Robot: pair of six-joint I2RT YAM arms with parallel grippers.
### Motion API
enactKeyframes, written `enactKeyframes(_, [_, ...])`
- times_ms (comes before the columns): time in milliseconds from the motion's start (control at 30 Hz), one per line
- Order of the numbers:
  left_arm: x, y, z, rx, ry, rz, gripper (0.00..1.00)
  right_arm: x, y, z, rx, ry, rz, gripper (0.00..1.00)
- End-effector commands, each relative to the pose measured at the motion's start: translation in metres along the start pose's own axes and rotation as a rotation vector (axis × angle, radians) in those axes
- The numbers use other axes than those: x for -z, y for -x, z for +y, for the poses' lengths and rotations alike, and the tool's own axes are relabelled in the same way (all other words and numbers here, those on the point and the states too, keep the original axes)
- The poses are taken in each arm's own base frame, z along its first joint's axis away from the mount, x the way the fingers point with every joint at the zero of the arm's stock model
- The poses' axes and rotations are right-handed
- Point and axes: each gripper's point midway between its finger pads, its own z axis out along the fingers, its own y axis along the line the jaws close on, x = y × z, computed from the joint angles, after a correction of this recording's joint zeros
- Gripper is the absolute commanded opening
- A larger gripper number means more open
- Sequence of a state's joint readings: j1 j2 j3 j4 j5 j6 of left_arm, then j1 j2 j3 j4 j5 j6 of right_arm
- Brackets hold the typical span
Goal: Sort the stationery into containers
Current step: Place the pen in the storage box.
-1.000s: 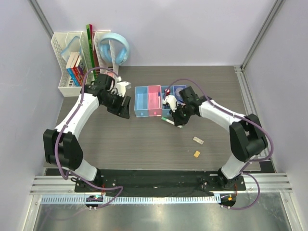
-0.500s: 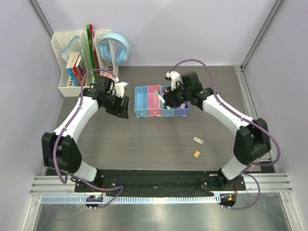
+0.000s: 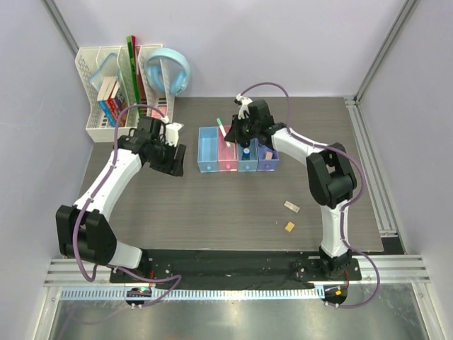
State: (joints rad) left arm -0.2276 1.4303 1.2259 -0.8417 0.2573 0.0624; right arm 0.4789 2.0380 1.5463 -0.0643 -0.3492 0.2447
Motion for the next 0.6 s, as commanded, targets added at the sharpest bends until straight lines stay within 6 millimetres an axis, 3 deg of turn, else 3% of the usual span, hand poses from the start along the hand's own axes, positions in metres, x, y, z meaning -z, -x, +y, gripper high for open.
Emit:
enactKeyframes(0, [0.01, 0.009, 0.004, -0.026, 0.032, -0.062, 0.62, -0.006, 0.027, 0.005, -0.018, 0.004, -0.078, 0.01])
enactKeyframes(200, [0.009, 0.012, 0.005, -0.027, 0.031, -0.054, 0.62, -0.004, 0.02, -0.001, 0.006, -0.016, -0.068, 0.02])
enactKeyframes(467, [0.012, 0.016, 0.001, -0.025, 0.01, -0.056, 0.62, 0.011, 0.025, 0.001, 0.07, -0.03, -0.083, 0.39])
enactKeyframes(567, [0.013, 0.018, 0.0, -0.025, 0.007, -0.063, 0.62, 0.021, 0.032, 0.005, 0.104, -0.029, -0.097, 0.44])
